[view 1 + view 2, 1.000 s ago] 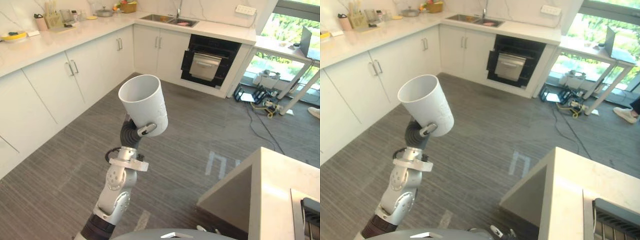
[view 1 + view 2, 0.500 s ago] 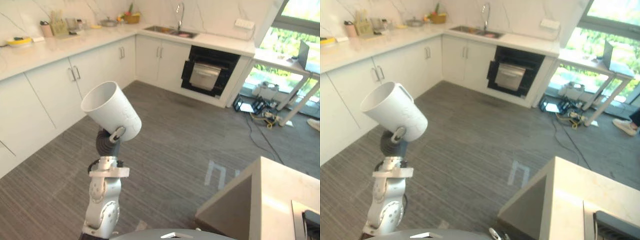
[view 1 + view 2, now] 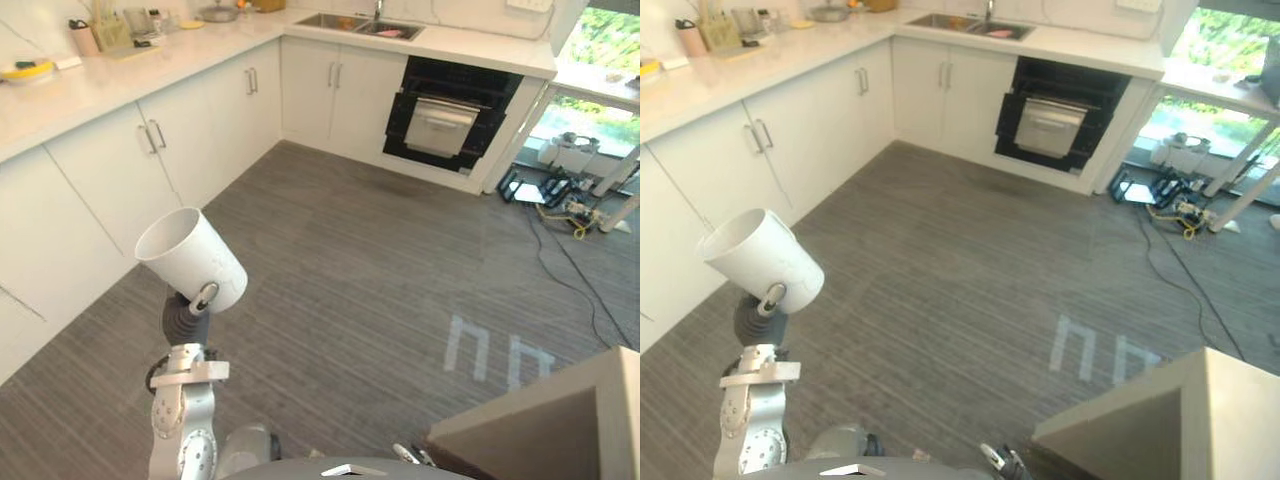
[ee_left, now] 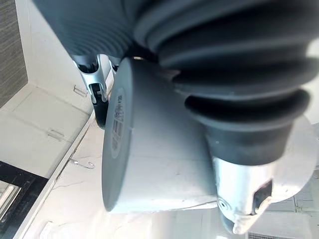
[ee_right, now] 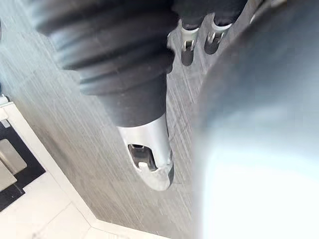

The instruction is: Walk over to the sink, pick up the cup, carry it to the dishwasher, place the cup inside the dishwasher, then close the dishwasher door

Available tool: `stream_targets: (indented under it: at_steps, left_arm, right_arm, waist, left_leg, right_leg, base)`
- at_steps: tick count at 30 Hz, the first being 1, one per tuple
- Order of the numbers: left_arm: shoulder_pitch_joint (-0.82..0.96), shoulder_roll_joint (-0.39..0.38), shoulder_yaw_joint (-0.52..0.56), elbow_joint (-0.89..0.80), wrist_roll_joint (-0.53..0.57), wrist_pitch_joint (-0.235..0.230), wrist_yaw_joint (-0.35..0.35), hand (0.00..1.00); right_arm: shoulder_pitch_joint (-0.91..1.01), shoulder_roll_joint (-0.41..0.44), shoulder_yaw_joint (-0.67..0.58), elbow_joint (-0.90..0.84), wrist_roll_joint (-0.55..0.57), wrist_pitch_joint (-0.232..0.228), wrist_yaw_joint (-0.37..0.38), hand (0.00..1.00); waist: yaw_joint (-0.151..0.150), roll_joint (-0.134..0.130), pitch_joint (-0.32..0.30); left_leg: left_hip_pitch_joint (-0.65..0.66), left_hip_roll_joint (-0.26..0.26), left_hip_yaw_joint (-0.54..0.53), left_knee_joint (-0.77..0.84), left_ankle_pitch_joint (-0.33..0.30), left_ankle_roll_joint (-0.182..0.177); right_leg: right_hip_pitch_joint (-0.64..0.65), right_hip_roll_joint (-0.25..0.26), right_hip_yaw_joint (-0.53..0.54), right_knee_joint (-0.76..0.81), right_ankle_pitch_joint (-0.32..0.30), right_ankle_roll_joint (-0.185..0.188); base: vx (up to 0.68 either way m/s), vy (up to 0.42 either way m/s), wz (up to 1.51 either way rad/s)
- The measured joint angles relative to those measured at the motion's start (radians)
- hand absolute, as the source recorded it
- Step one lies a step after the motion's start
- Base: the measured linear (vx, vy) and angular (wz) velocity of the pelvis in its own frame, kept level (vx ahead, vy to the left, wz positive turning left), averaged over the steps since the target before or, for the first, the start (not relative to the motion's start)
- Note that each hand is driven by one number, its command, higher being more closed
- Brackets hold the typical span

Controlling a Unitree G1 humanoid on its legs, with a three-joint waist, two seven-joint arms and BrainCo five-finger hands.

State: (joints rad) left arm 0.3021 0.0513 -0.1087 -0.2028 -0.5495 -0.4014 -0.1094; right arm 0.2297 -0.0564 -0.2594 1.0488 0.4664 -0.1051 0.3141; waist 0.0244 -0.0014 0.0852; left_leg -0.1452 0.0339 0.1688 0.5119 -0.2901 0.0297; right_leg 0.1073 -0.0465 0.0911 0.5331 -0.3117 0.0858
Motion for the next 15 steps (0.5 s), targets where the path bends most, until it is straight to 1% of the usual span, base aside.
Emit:
stream_targets:
  at_steps: [1,2,3,4,5,6,7,8,9,10,11,12,13,14,15]
  left_arm:
    - [-0.005,0.010,-0.001,-0.001,-0.007,0.003,-0.012,1.00]
    - [-0.019,0.018,-0.003,-0.005,-0.017,0.009,-0.031,1.00]
    - [-0.036,0.017,-0.004,-0.034,-0.017,0.028,-0.031,1.00]
    - [-0.038,0.018,-0.008,-0.050,-0.017,0.032,-0.030,1.00]
    - [-0.041,0.018,-0.022,-0.075,-0.015,0.048,-0.023,1.00]
    - [-0.048,0.018,-0.047,-0.097,-0.014,0.067,0.001,1.00]
    - [-0.054,0.018,-0.061,-0.105,-0.013,0.069,0.008,1.00]
    - [-0.076,0.019,-0.081,-0.107,-0.001,0.069,0.021,1.00]
    - [-0.105,0.017,-0.102,-0.107,0.008,0.072,0.029,1.00]
    - [-0.122,0.017,-0.109,-0.106,0.011,0.075,0.033,1.00]
    - [-0.154,0.012,-0.114,-0.099,0.012,0.077,0.036,1.00]
    - [-0.182,0.008,-0.119,-0.093,0.011,0.078,0.037,1.00]
    - [-0.193,0.007,-0.120,-0.091,0.011,0.079,0.036,1.00]
    - [-0.199,0.006,-0.120,-0.094,0.010,0.080,0.036,1.00]
    - [-0.199,-0.006,-0.121,-0.076,0.007,0.084,0.036,1.00]
  right_arm:
    - [0.007,0.006,-0.002,0.003,0.000,0.000,0.000,0.00]
    - [0.014,0.013,-0.002,0.024,0.000,-0.004,0.001,0.00]
    - [0.009,0.021,-0.025,0.028,0.000,-0.009,0.001,0.00]
    - [0.009,0.029,-0.040,0.028,0.000,-0.016,0.001,0.00]
    - [0.010,0.032,-0.052,0.015,-0.002,-0.041,0.001,0.00]
    - [0.017,0.032,-0.058,-0.016,-0.002,-0.058,0.002,0.00]
    - [0.018,0.032,-0.058,-0.023,-0.002,-0.066,0.003,0.00]
    - [0.019,0.033,-0.057,-0.036,-0.001,-0.067,0.003,0.00]
    - [0.025,0.038,-0.058,-0.059,0.001,-0.070,0.003,0.00]
    - [0.025,0.040,-0.058,-0.063,0.002,-0.075,0.003,0.00]
    - [0.028,0.040,-0.059,-0.082,0.009,-0.081,0.003,0.00]
    - [0.034,0.047,-0.059,-0.089,0.012,-0.092,0.002,0.00]
    - [0.038,0.051,-0.058,-0.088,0.014,-0.097,0.003,0.00]
    - [0.060,0.055,-0.050,-0.085,0.021,-0.099,0.003,0.00]
    - [0.060,0.037,-0.042,-0.080,0.046,-0.100,0.005,0.00]
  waist:
    - [-0.001,-0.014,-0.017]
    - [0.001,-0.030,-0.051]
    - [0.004,-0.040,-0.049]
    - [0.006,-0.047,-0.049]
    - [0.001,-0.044,-0.047]
    - [-0.011,-0.035,-0.040]
    - [-0.019,-0.027,-0.040]
    - [-0.039,-0.018,-0.039]
    - [-0.054,-0.012,-0.037]
    - [-0.058,-0.009,-0.033]
    - [-0.071,0.014,-0.030]
    - [-0.090,0.019,-0.028]
    - [-0.093,0.012,-0.027]
    - [-0.097,-0.003,-0.026]
    - [-0.098,0.027,-0.014]
  left_leg:
    - [0.018,-0.014,0.006,-0.020,-0.001,0.003]
    - [0.049,-0.035,0.021,-0.056,-0.006,0.013]
    - [0.092,-0.055,0.036,-0.078,-0.022,0.034]
    - [0.123,-0.068,0.051,-0.098,-0.029,0.037]
    - [0.193,-0.082,0.062,-0.142,-0.048,0.051]
    - [0.262,-0.081,0.065,-0.185,-0.058,0.057]
    - [0.295,-0.077,0.064,-0.206,-0.060,0.060]
    - [0.347,-0.069,0.060,-0.253,-0.064,0.054]
    - [0.389,-0.053,0.053,-0.277,-0.068,0.042]
    - [0.414,-0.043,0.048,-0.293,-0.074,0.039]
    - [0.458,-0.007,0.029,-0.311,-0.085,0.025]
    - [0.476,0.027,-0.009,-0.310,-0.097,0.017]
    - [0.482,0.034,-0.035,-0.301,-0.101,0.010]
    - [0.492,0.041,-0.087,-0.264,-0.120,-0.025]
    - [0.516,0.082,-0.125,-0.221,-0.133,-0.046]
  right_leg:
    - [-0.014,-0.008,0.010,0.040,0.007,0.033]
    - [-0.059,-0.027,0.020,0.137,0.029,0.117]
    - [-0.116,-0.061,0.005,0.285,0.078,0.196]
    - [-0.153,-0.080,-0.001,0.366,0.124,0.194]
    - [-0.214,-0.108,-0.038,0.506,0.145,0.123]
    - [-0.275,-0.110,-0.083,0.583,0.109,0.047]
    - [-0.311,-0.106,-0.112,0.599,0.091,0.024]
    - [-0.380,-0.104,-0.175,0.582,0.052,-0.012]
    - [-0.446,-0.103,-0.237,0.513,0.035,-0.033]
    - [-0.475,-0.101,-0.262,0.465,0.031,-0.041]
    - [-0.509,-0.075,-0.297,0.311,0.046,-0.059]
    - [-0.522,-0.032,-0.274,0.091,0.111,-0.060]
    - [-0.518,-0.016,-0.241,-0.020,0.160,-0.060]
    - [-0.499,-0.003,-0.176,-0.185,0.299,-0.072]
    - [-0.468,0.016,-0.187,-0.159,0.424,-0.056]
  base:
    - [0.45,0.090,-0.03]
    - [0.46,0.089,-0.21]
    - [0.45,0.076,-0.31]
    - [0.36,0.040,-0.46]
    - [0.37,0.017,-0.44]
    - [0.38,0.008,-0.34]
    - [0.38,-0.006,-0.06]
    - [0.41,-0.027,0.22]
    - [0.44,-0.040,0.30]
    - [0.52,-0.071,0.43]
    - [0.57,-0.119,0.67]
    - [0.59,-0.153,0.82]
    - [0.64,-0.233,0.99]
    - [0.68,-0.310,0.83]
    - [0.67,-0.314,0.63]
